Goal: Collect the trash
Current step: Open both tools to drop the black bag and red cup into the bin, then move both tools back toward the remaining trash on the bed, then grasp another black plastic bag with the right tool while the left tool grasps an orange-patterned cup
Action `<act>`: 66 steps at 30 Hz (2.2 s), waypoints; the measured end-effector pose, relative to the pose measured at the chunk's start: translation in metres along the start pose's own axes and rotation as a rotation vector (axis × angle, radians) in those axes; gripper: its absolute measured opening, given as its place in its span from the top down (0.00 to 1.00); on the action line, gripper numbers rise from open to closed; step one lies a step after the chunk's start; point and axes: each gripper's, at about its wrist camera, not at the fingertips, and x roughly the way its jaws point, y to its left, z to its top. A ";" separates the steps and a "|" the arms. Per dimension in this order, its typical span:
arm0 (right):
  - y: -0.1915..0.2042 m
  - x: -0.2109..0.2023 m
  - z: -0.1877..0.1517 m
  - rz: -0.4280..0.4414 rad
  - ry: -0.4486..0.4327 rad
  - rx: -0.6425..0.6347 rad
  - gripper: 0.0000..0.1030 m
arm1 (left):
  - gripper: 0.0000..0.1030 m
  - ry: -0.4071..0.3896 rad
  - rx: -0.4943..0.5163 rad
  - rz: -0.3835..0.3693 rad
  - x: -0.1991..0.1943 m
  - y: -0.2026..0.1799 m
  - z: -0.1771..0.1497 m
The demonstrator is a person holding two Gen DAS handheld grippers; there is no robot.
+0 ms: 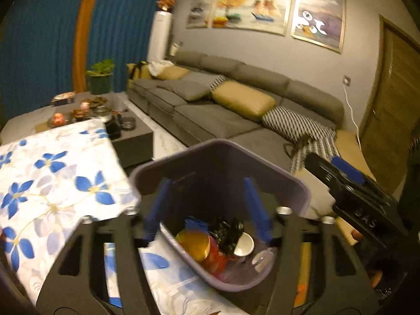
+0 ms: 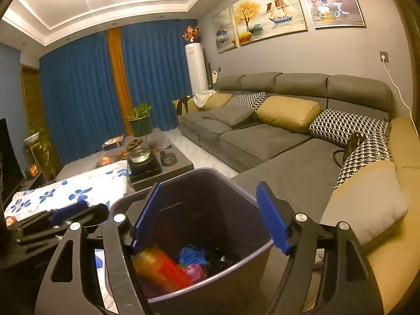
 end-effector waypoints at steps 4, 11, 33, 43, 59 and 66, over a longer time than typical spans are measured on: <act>0.009 -0.016 -0.002 0.026 -0.027 -0.023 0.22 | 0.17 -0.053 -0.034 0.092 -0.031 0.015 -0.006; 0.042 -0.045 -0.009 0.083 -0.077 -0.063 0.16 | 0.13 -0.097 -0.080 0.298 -0.090 0.042 -0.029; 0.257 -0.056 -0.077 0.460 0.127 -0.258 0.15 | 0.12 -0.197 -0.340 0.846 -0.282 0.199 -0.110; 0.341 -0.026 -0.113 0.510 0.223 -0.338 0.15 | 0.12 -0.224 -0.387 0.890 -0.315 0.237 -0.124; 0.382 0.015 -0.138 0.482 0.368 -0.421 0.27 | 0.12 -0.202 -0.387 0.876 -0.308 0.256 -0.127; 0.379 0.025 -0.145 0.506 0.443 -0.408 0.59 | 0.12 -0.177 -0.388 0.853 -0.299 0.256 -0.128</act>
